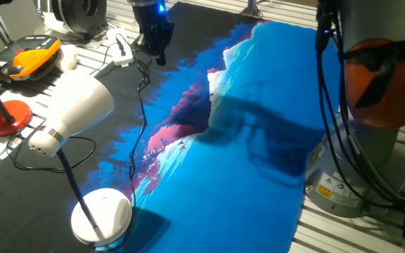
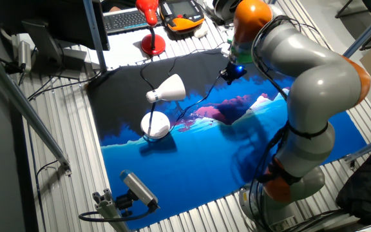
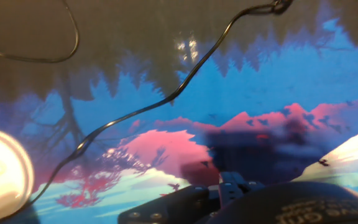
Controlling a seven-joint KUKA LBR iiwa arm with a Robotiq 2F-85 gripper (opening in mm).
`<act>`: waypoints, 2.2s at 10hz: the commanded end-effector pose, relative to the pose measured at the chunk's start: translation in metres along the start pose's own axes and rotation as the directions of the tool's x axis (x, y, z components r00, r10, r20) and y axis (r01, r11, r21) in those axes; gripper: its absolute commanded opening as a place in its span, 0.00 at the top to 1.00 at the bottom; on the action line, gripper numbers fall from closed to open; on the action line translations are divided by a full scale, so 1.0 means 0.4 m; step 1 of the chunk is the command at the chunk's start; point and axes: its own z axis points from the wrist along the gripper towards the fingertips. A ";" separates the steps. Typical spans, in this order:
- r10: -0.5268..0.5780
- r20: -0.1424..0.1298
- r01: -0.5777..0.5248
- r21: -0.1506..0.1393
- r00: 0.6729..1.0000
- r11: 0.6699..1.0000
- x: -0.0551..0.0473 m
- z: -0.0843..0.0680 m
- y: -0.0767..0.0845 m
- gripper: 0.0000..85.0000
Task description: Turn on the desk lamp by pressing the button
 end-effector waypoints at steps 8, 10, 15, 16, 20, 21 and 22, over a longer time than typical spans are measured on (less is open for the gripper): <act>0.185 -0.129 -0.206 -0.170 0.974 0.964 0.020 0.049 0.195 1.00; 0.198 -0.139 -0.224 -0.199 0.970 0.954 0.049 0.103 0.273 1.00; 0.211 -0.177 -0.251 -0.243 0.961 0.937 0.106 0.201 0.382 1.00; 0.204 -0.179 -0.245 -0.245 0.962 0.938 0.107 0.203 0.383 1.00; 0.145 -0.187 -0.192 -0.268 0.972 0.944 0.107 0.203 0.383 1.00; 0.123 -0.220 -0.185 -0.288 0.968 0.939 0.107 0.203 0.383 1.00; 0.093 -0.232 -0.162 -0.297 0.968 0.941 0.107 0.203 0.383 1.00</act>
